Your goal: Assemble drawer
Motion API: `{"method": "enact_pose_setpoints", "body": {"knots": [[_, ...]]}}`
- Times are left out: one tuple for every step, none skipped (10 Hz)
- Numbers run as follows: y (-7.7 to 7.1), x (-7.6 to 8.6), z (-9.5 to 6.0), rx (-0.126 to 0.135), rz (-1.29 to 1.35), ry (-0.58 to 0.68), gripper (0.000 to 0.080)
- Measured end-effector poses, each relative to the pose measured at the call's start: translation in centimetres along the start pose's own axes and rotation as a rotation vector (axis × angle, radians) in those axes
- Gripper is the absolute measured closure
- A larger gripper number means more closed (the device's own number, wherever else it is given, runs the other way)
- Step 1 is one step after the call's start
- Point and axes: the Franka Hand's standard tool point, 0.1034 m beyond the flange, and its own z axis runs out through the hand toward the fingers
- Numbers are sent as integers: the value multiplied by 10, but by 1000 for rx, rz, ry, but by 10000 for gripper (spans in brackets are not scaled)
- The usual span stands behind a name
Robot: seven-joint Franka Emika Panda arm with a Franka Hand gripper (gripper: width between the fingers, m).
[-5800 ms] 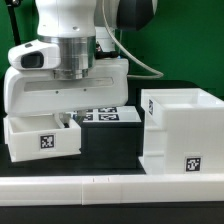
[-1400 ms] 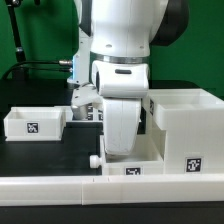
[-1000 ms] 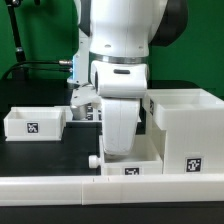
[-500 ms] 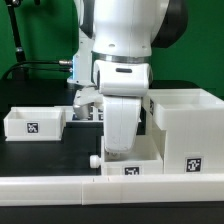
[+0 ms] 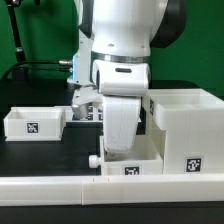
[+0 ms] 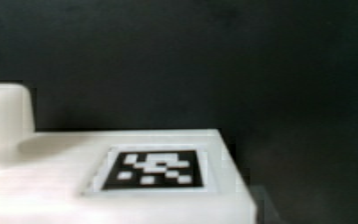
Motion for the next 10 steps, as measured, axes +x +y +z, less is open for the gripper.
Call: {"method": "enact_pose_setpoints", "body": {"knots": [[0, -1, 0, -2, 2, 1, 757], [0, -1, 0, -2, 2, 1, 757], [0, -1, 0, -2, 2, 1, 757], [0, 2, 0, -3, -15, -3, 757], [0, 4, 0, -1, 4, -5, 757], [-1, 5, 0, -1, 21, -4, 757], [-1, 4, 0, 7, 24, -6, 757], [-1, 2, 0, 29, 26, -12, 757], [-1, 2, 0, 25, 26, -11, 757], [-1, 2, 0, 25, 26, -11, 757]]}}
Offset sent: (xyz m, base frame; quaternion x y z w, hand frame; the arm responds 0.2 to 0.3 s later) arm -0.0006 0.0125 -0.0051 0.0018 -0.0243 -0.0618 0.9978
